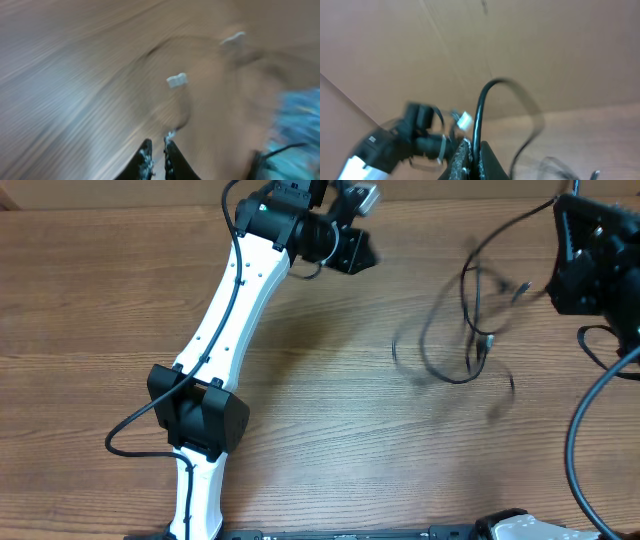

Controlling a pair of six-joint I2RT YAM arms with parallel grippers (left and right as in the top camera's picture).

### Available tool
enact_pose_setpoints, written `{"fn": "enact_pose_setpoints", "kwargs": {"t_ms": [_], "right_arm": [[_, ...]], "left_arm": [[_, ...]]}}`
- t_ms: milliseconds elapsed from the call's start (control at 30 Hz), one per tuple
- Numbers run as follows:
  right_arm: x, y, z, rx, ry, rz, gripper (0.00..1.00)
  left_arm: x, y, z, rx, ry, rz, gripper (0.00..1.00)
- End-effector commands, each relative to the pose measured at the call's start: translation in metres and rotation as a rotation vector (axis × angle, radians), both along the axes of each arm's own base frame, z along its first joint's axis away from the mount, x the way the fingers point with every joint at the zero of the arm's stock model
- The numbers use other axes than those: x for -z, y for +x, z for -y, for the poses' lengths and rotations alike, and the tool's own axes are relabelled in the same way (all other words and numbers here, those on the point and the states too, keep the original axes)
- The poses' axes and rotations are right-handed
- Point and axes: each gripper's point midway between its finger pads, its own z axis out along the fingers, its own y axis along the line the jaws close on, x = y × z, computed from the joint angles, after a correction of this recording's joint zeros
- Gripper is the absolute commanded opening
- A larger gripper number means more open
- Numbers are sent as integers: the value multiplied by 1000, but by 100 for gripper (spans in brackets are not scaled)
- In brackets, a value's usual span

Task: Untangle cables

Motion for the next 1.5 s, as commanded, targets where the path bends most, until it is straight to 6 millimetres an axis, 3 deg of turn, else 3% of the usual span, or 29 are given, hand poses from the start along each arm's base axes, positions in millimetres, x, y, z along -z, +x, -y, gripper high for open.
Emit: {"fn": "enact_pose_setpoints", "kwargs": {"t_ms": [0, 133, 367, 667, 800, 1100, 1200, 1267, 1367, 1467], "right_arm": [[24, 21, -3, 5, -65, -78, 4], [33, 24, 4, 45, -90, -112, 4], [35, 26, 22, 150, -126, -117, 4], [22, 28, 72, 440, -153, -64, 4], [26, 32, 92, 516, -142, -82, 4], [36, 34, 89, 471, -114, -123, 4], [32, 30, 83, 437, -95, -110, 4], [23, 25, 78, 405, -69, -77, 4], [5, 11, 77, 385, -36, -9, 4], [-17, -10, 81, 387, -4, 75, 4]], "left_arm": [[-82, -57, 33, 435, -469, 26, 13], [-127, -59, 44, 492, -577, -9, 11], [-157, -64, 63, 480, -615, -19, 7], [-137, -76, 104, 386, -568, -136, 4], [-132, -81, 120, 349, -551, -143, 4], [-109, -103, 182, 227, -495, -167, 4], [-83, -111, 208, 215, -471, -210, 4], [-51, -111, 224, 200, -433, -251, 4], [7, -103, 238, 180, -369, -322, 4], [81, -89, 238, 162, -278, -376, 4]]}}
